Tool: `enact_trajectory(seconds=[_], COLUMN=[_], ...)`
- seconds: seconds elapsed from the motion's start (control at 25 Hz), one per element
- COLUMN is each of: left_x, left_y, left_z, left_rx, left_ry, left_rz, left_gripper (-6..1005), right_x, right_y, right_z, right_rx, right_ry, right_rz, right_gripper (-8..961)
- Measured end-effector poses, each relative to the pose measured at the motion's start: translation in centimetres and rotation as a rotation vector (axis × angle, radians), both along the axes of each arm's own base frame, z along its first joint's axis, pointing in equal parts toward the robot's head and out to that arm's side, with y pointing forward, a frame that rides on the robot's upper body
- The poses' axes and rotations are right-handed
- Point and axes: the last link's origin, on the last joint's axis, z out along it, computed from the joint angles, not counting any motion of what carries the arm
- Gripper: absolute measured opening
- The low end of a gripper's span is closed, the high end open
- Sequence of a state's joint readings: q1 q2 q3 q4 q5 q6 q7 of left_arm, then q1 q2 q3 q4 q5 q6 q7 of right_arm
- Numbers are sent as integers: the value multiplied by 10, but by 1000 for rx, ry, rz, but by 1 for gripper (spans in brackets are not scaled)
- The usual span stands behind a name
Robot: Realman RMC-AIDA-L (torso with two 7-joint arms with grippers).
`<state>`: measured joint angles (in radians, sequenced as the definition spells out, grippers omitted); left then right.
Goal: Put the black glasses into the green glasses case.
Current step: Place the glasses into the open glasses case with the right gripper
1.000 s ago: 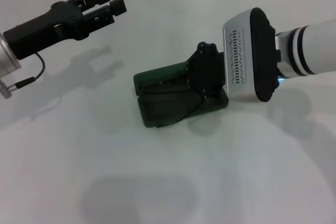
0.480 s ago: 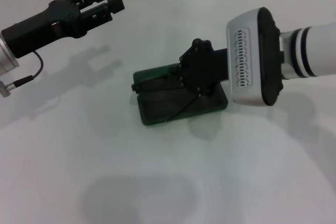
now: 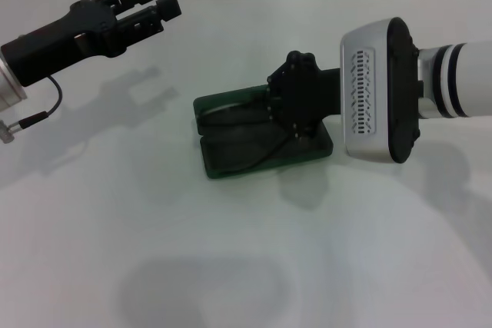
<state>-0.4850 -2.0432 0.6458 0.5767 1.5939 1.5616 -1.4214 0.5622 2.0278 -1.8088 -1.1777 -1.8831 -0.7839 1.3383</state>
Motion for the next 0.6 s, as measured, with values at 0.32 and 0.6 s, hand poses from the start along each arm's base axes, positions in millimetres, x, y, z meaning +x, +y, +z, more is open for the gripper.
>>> enact_trajectory(seconds=[0.32, 0.6], left_x=[1, 3], left_y=[1, 2], left_z=[0, 0], left_rx=[1, -1], left_ry=[0, 1], left_rz=[-4, -9], left_gripper=[709, 708], right_x=[4, 6], right_y=[-4, -6], right_z=[0, 2], right_rx=[0, 11], right_ry=[5, 17], right_rz=[10, 27], right_gripper=[54, 55])
